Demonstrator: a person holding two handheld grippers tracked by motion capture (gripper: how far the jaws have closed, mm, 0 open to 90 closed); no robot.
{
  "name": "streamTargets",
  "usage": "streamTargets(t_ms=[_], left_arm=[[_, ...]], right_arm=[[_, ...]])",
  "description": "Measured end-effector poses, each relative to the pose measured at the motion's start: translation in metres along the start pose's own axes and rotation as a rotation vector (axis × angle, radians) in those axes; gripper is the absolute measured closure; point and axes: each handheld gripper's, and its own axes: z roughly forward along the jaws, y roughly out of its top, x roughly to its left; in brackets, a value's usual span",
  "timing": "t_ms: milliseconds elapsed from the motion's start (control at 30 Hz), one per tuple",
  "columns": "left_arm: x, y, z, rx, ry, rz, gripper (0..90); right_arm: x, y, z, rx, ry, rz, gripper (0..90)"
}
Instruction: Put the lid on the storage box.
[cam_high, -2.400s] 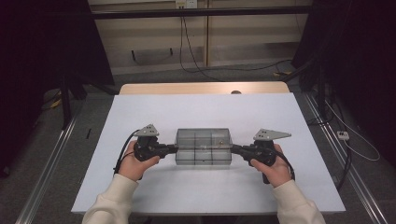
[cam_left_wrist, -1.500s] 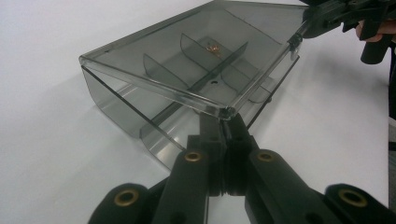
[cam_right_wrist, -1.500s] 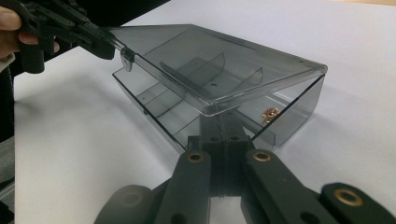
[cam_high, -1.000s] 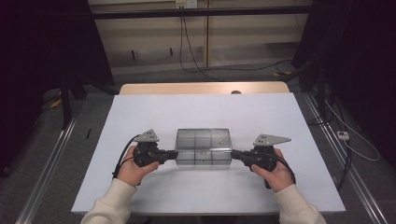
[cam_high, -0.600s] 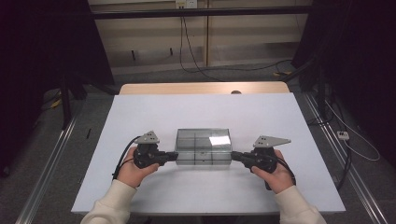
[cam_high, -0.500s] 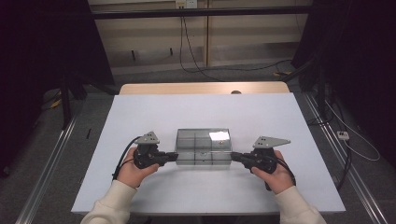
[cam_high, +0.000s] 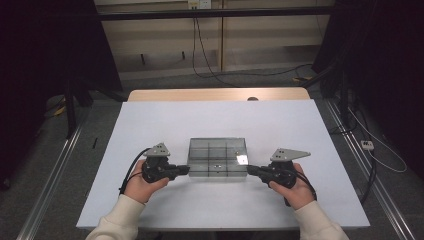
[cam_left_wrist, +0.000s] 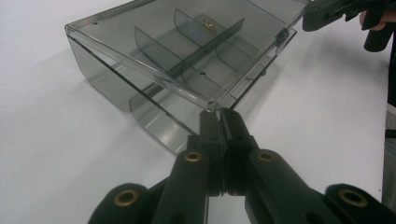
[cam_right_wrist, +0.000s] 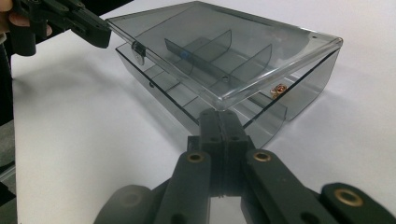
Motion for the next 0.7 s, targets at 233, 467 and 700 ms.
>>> streamTargets(t_ms=[233,467,700], left_arm=[[-0.0001,-0.0018,-0.0011,0.005,0.004,-0.002,88.8],[-0.0006,-0.0036,-0.0033,0.007,0.007,-0.005,88.8],[-0.0011,-0.0053,-0.005,0.004,0.008,-0.005,88.7]], right_arm=[[0.0009,-0.0017,0.0013,0.009,0.0,-0.002,90.0],[0.0018,-0.003,0.0024,0.015,0.003,-0.006,90.0],[0.0024,-0.0041,0.0031,0.029,0.0,-0.011,90.0]])
